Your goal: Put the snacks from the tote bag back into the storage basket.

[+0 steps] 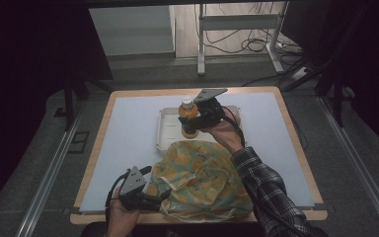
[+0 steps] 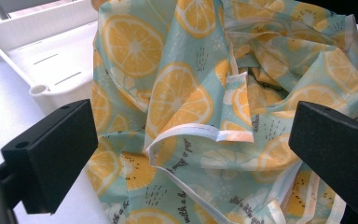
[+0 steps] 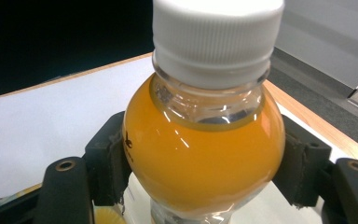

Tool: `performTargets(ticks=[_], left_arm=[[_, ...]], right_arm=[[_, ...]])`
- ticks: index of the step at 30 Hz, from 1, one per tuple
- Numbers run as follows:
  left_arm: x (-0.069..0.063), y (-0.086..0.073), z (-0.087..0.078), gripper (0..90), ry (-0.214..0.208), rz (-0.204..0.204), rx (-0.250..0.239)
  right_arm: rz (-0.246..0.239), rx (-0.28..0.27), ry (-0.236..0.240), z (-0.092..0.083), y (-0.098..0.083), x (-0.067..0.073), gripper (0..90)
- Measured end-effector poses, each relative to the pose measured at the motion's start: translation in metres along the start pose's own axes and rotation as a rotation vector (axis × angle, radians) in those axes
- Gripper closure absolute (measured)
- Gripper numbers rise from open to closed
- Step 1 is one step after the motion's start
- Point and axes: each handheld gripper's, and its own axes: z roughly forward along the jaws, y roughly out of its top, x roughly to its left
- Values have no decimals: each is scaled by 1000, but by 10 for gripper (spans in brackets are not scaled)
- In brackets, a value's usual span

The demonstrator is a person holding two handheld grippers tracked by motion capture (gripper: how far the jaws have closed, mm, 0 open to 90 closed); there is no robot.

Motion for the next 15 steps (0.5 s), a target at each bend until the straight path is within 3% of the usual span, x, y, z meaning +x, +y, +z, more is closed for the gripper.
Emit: performTargets(ticks=[15], left_arm=[[1, 0, -1, 12, 0, -10, -12]], right_arm=[[-9, -3, 13, 22, 0, -2, 299]])
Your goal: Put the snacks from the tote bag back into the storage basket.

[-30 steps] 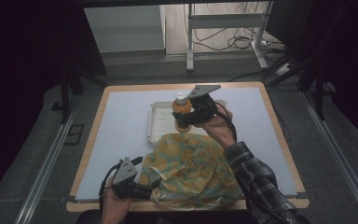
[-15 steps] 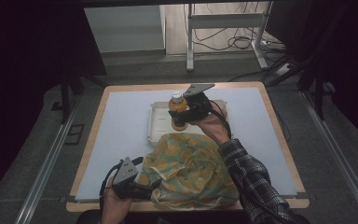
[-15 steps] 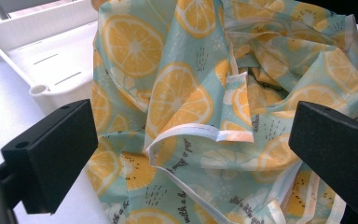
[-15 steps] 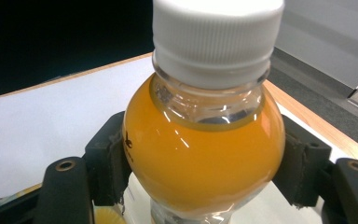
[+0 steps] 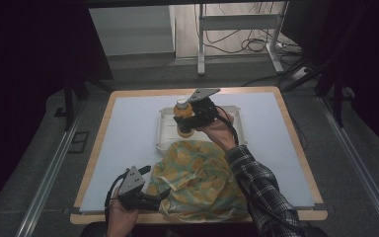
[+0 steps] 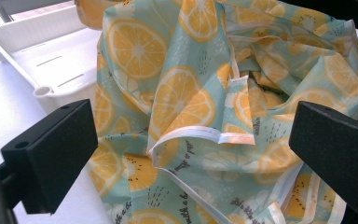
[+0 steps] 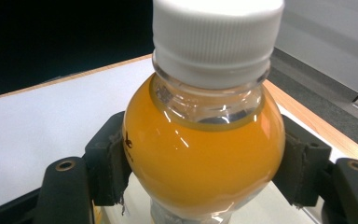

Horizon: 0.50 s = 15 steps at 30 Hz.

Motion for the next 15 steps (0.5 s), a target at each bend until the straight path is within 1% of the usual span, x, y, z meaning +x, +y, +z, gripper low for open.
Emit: performTargets(ticks=[10, 15], left_arm=[[0, 0, 0, 12, -2, -1, -4], [0, 0, 0, 12, -4, -2, -5]], right_arm=[[-3, 3, 4, 15, -1, -4, 299], [-16, 4, 4, 23, -2, -7, 299]])
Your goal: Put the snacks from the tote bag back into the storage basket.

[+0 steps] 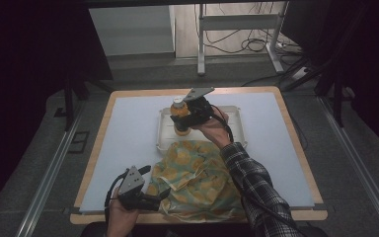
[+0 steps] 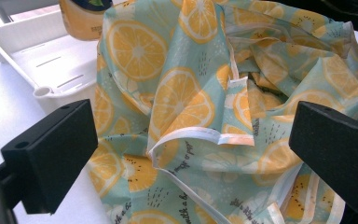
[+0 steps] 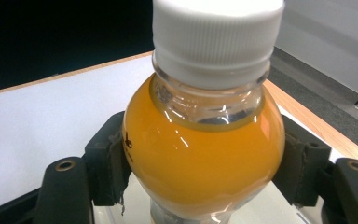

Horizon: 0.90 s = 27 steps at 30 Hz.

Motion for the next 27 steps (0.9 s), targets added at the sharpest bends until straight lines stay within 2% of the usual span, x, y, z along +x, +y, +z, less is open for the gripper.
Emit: performTargets(ticks=[10, 27], left_arm=[[0, 0, 0, 12, -3, 2, 0], [1, 0, 1, 8, -9, -5, 6]], right_arm=[[-13, 12, 8, 15, -2, -6, 300], [9, 3, 49, 39, -6, -6, 299]])
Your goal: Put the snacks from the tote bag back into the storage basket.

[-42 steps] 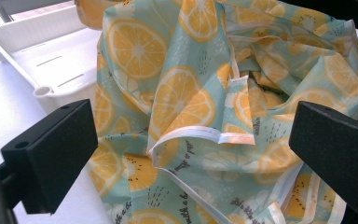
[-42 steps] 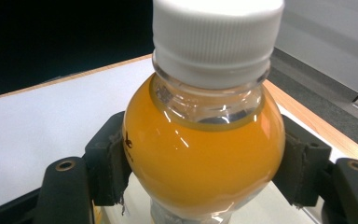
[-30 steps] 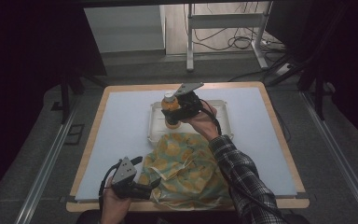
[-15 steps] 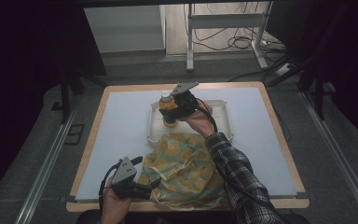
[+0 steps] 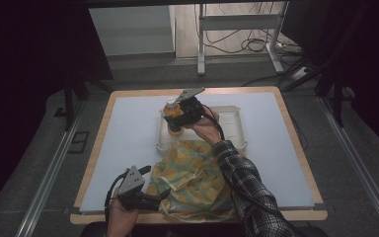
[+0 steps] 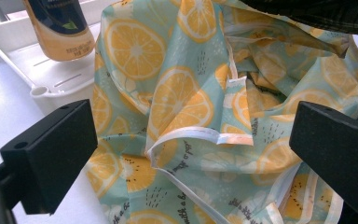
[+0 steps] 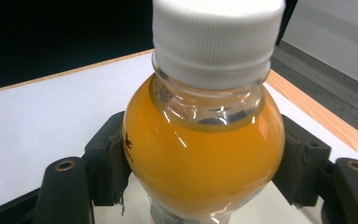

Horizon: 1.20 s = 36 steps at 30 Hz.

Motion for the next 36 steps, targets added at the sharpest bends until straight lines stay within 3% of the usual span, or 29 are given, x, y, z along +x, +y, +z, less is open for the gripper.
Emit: performTargets(ticks=[18, 36], left_arm=[[0, 0, 0, 4, -6, -2, -2], [-1, 0, 0, 4, -11, 1, 0]], right_arm=[[-1, 18, 6, 24, -6, 0, 299], [4, 9, 12, 35, -5, -2, 298]])
